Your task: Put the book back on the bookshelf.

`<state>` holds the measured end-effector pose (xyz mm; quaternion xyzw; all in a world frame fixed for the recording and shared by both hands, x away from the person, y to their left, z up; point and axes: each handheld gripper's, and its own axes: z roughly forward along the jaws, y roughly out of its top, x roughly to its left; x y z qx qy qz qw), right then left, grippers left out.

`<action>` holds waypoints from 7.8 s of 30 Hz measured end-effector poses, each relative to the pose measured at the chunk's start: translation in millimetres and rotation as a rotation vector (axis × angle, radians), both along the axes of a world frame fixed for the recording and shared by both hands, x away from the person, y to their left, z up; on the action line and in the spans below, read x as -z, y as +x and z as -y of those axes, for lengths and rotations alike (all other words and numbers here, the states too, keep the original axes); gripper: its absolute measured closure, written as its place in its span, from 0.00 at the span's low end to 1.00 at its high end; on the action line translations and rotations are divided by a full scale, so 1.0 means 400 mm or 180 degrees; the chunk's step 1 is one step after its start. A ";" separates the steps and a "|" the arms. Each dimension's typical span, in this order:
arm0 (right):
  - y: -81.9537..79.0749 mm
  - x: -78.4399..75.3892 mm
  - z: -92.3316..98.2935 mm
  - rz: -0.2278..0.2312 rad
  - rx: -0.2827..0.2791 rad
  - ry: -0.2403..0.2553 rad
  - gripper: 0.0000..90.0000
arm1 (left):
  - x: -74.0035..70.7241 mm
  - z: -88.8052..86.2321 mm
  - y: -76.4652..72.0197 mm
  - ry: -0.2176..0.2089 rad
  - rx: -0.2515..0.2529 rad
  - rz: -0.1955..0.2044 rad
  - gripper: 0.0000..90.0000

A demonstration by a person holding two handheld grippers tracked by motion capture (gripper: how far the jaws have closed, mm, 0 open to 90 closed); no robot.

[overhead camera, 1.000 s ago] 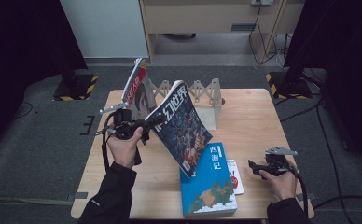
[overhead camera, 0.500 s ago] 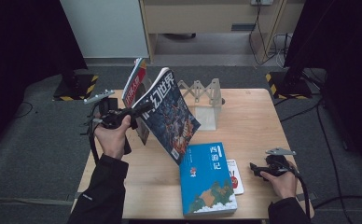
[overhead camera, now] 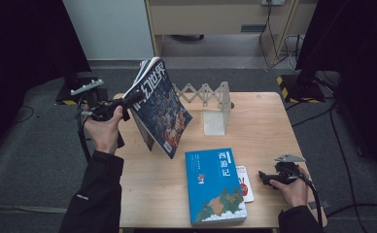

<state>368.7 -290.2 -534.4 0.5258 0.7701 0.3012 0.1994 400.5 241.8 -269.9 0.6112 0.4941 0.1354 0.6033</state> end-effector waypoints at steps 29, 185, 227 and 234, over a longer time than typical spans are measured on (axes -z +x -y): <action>-0.002 0.012 0.000 0.0132 0.0012 0.0048 0.01 | -0.018 0.005 0.098 0.0642 -0.0667 0.0127 0.91; 0.000 0.012 -0.001 0.0125 0.0022 0.0049 0.01 | 0.160 0.163 0.168 0.1431 -0.0769 -0.0392 0.90; 0.001 0.013 -0.002 0.0126 0.0016 0.0044 0.01 | 0.194 0.155 0.185 0.1474 -0.1226 0.0116 0.88; 0.001 0.012 -0.002 0.0127 0.0020 0.0046 0.01 | 0.186 0.142 0.143 0.1300 -0.1136 0.0205 0.79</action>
